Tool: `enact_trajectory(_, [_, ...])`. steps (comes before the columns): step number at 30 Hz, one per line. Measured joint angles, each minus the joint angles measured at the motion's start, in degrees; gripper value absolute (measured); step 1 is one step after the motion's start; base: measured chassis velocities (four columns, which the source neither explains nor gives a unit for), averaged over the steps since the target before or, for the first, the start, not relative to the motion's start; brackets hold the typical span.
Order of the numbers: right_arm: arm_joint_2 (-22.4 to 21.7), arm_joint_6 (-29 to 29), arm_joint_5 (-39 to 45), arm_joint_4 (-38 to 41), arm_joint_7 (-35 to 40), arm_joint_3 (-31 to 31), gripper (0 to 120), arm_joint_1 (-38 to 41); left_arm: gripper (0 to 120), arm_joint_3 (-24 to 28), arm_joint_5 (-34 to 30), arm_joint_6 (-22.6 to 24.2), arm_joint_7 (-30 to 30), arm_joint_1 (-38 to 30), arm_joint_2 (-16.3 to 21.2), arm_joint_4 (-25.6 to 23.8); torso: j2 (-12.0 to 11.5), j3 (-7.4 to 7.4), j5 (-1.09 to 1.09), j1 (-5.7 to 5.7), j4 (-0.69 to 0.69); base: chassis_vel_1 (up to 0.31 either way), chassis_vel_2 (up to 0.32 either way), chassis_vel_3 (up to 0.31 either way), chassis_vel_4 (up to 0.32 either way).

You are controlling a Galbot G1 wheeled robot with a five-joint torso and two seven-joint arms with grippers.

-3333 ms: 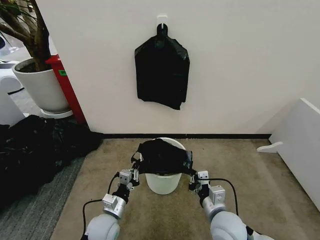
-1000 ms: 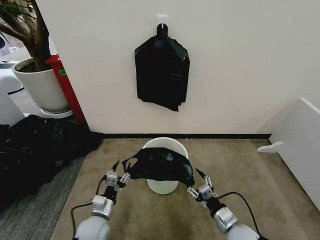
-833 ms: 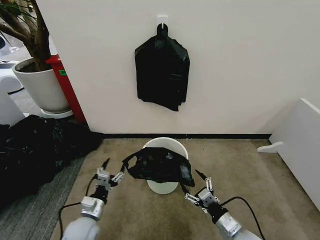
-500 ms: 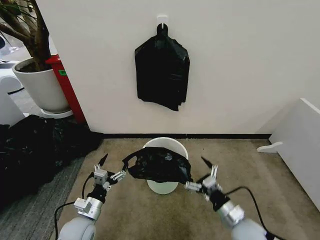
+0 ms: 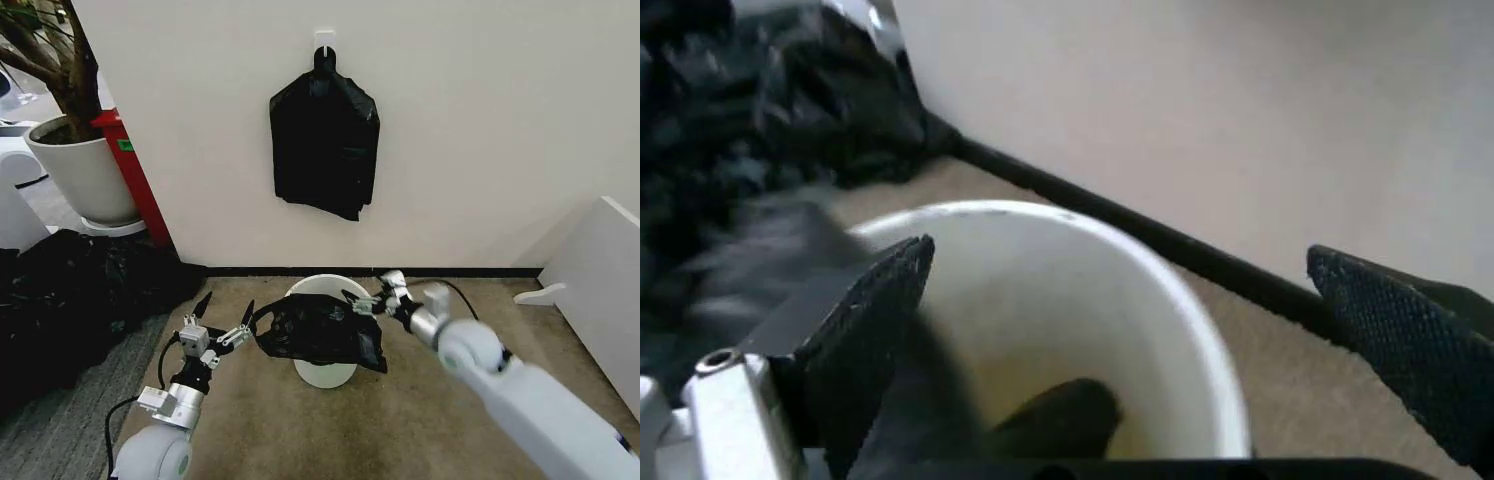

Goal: Place the garbage bag over the trash bin.

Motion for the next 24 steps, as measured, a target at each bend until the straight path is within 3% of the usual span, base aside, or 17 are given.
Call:
enact_trajectory(8, [4.62, -2.85, -10.76, -14.24, -7.73, -0.73, 97, 6.62, 100, 0.21, 1.97, 0.55, -1.85, 0.88, -1.23, -0.27, 0.0, 0.0, 0.02, 0.0, -0.02, 0.0, 0.0, 0.0, 0.0])
enact_trajectory(12, [6.17, -2.92, -16.29, -17.76, -10.13, -0.44, 82, 6.9, 100, 0.56, 3.46, 1.37, -2.99, 1.44, -1.7, -0.27, 0.0, -0.01, 0.02, 0.0, -0.02, 0.0, 0.0, 0.0, 0.0])
enact_trajectory(17, [7.0, -2.39, -17.31, -18.34, -10.46, -0.18, 65, 6.05, 100, 0.61, 4.62, 2.08, -4.27, 2.18, -1.94, -0.52, 0.0, -0.01, 0.02, 0.0, -0.02, 0.0, 0.0, 0.0, 0.0])
enact_trajectory(24, [7.4, -2.54, -13.03, -15.8, -2.7, -0.64, 40, 3.64, 100, 1.11, 5.44, 3.07, -5.86, 2.84, -2.49, -1.05, 0.0, -0.01, 0.02, 0.0, -0.02, 0.0, 0.0, 0.0, 0.0])
